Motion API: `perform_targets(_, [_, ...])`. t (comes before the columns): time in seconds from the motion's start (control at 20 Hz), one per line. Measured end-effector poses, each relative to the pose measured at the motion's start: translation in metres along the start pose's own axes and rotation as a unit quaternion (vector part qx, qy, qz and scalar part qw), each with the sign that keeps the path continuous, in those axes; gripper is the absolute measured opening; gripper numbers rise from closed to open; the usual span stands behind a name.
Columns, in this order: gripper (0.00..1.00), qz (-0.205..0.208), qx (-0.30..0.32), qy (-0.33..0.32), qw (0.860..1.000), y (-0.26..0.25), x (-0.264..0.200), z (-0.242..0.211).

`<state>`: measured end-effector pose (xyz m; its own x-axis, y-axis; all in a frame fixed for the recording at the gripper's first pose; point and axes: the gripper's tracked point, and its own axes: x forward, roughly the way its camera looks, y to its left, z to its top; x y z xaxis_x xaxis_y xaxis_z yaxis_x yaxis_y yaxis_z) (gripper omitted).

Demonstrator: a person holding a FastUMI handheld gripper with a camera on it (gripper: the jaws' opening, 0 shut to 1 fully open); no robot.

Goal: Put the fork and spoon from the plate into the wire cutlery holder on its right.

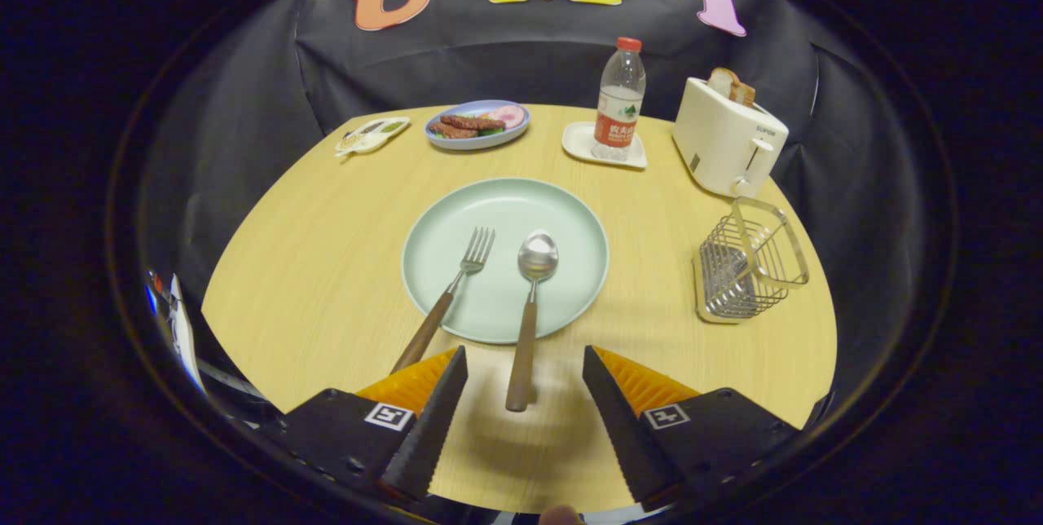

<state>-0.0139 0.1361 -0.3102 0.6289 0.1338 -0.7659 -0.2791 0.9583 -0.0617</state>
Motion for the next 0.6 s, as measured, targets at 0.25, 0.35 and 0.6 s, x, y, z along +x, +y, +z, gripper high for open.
perform_targets(0.25, [0.55,-0.014,0.013,0.038,0.999,-0.004,0.025,-0.004])
perform_targets(0.35, [0.38,-0.008,0.029,0.056,0.998,-0.002,0.028,-0.01])
perform_targets(0.6, [0.05,-0.008,0.056,0.065,0.996,-0.008,0.015,-0.006])
